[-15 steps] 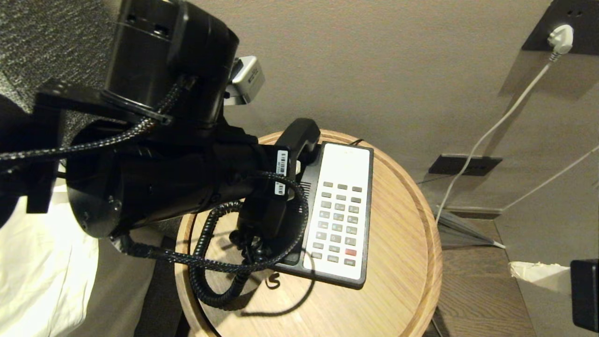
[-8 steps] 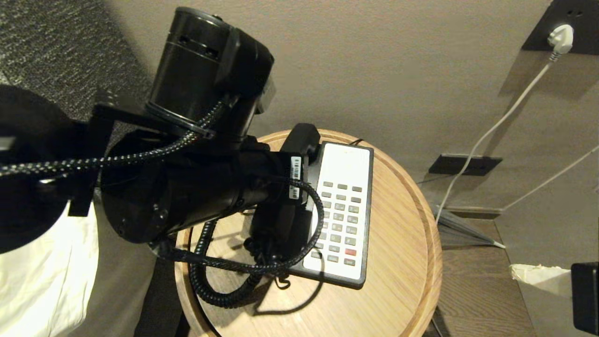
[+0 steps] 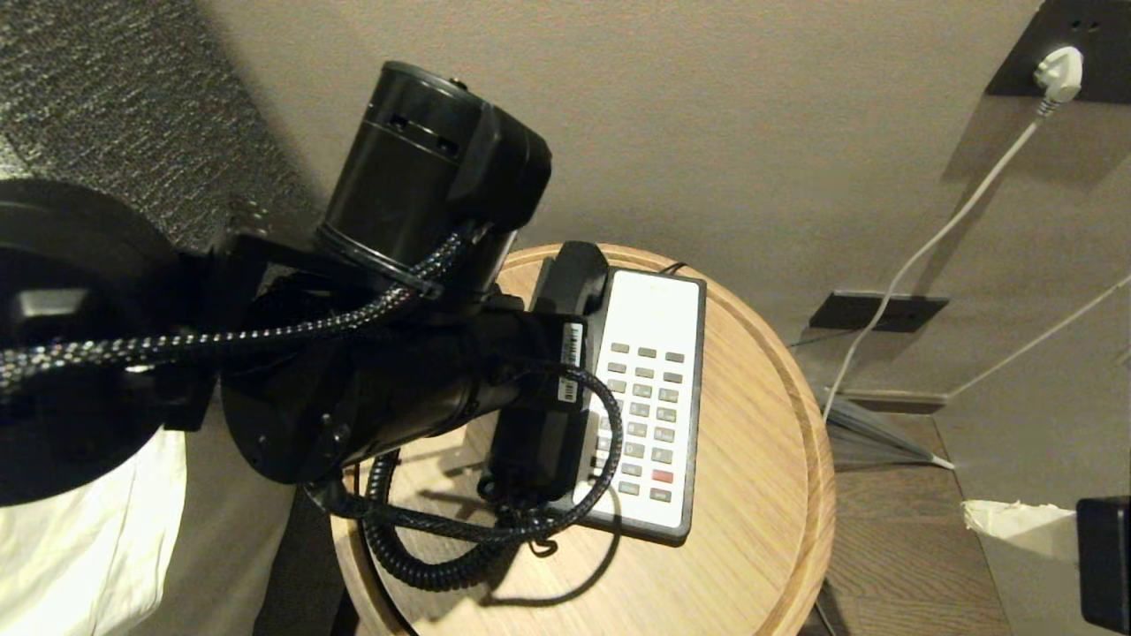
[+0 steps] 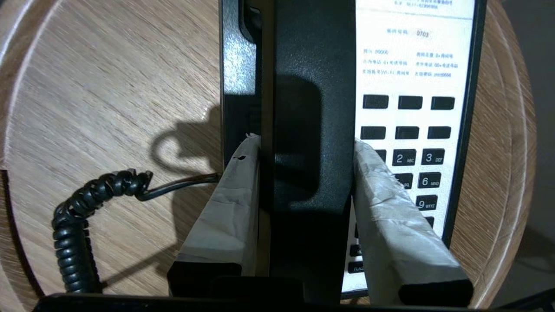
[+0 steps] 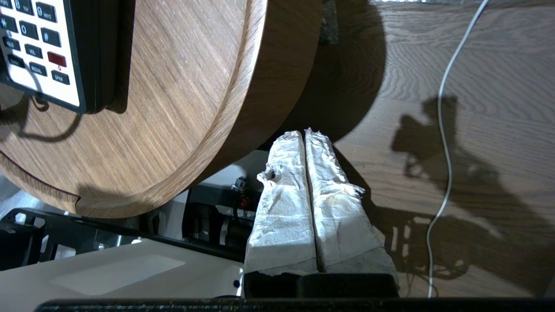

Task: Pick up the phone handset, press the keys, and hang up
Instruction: Put the handset back

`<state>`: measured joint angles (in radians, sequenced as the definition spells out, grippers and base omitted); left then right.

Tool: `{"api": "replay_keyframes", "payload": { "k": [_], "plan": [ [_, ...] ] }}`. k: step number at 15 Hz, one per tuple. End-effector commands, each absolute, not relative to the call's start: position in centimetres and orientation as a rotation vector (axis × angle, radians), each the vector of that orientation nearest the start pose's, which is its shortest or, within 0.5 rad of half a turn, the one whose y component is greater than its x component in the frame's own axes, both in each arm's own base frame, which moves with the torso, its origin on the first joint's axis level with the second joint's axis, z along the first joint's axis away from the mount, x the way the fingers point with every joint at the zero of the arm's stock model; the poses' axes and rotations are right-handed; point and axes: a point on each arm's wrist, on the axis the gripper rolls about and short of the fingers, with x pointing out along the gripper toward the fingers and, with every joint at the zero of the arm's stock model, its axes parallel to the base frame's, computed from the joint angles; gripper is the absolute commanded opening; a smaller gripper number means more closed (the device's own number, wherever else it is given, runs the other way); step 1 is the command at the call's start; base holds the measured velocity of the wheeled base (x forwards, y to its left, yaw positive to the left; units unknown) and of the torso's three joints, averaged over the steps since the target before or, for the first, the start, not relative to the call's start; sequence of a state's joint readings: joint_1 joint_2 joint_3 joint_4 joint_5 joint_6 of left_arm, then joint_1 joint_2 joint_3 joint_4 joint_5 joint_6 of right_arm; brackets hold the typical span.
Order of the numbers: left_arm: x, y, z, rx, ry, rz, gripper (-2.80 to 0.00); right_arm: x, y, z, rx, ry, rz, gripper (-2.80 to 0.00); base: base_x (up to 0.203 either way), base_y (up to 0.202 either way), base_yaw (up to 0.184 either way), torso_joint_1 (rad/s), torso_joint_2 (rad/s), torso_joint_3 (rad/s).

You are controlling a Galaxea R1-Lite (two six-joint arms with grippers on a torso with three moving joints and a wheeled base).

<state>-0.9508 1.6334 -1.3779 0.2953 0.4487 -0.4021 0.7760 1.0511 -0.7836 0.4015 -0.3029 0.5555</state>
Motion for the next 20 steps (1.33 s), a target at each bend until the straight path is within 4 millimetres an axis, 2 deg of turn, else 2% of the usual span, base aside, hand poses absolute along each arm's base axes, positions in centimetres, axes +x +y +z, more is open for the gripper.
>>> {"api": "replay_keyframes", "payload": {
  "k": [1,8,20],
  "plan": [
    [17.75,-23.43,27.34,-0.025,0.519,-0.394,-2.8,9.02,7.93,22.35,0.183,0.685,0.277,-2.8,0.0,0.0,0.0,0.0,0.0,0.0],
    [17.86,-23.53,26.52,-0.013,0.542,-0.394,-2.8,8.98,7.89,22.13,0.18,0.691,0.277,-2.8,0.0,0.0,0.0,0.0,0.0,0.0],
    [18.04,-23.76,26.5,-0.041,0.547,-0.401,-2.8,8.91,7.85,21.86,0.173,0.699,0.277,-2.8,0.0,0.0,0.0,0.0,0.0,0.0]
  ]
}}
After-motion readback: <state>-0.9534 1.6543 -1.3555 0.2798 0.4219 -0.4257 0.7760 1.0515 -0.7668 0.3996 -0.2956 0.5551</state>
